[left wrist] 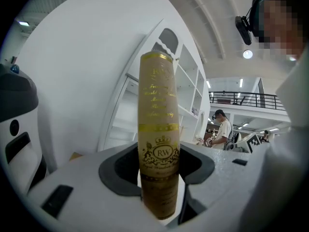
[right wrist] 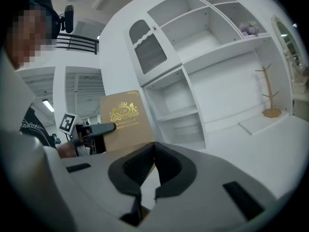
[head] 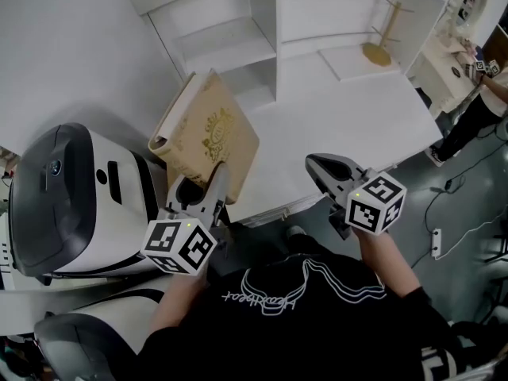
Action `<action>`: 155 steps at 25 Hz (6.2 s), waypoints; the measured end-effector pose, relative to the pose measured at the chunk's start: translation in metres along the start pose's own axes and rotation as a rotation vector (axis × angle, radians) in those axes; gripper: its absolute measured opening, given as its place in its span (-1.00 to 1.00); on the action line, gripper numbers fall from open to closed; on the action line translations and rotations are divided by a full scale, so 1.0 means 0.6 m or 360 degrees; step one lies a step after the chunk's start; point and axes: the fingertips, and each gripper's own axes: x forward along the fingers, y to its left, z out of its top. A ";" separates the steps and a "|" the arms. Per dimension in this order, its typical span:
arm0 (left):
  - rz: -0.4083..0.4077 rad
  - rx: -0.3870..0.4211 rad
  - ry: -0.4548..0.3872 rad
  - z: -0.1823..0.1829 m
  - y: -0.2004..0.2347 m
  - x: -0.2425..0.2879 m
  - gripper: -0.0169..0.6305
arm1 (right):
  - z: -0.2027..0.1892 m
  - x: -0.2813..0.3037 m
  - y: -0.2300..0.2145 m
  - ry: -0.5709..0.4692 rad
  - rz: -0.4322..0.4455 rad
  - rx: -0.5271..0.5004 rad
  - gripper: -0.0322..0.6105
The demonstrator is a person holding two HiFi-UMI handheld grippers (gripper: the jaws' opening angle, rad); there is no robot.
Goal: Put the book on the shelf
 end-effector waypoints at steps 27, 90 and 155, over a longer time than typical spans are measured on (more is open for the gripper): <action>0.0538 0.0281 -0.0248 0.135 0.089 0.190 -0.33 | 0.147 0.167 -0.167 0.0067 0.0418 -0.0129 -0.88; 0.0952 0.0394 -0.0206 0.208 0.261 0.464 -0.33 | 0.103 0.266 -0.314 0.0212 0.0425 0.0000 -0.88; -0.0079 0.0026 0.0002 -0.025 -0.103 0.237 -0.94 | 0.105 0.102 -0.157 0.0023 0.0615 -0.0139 -0.89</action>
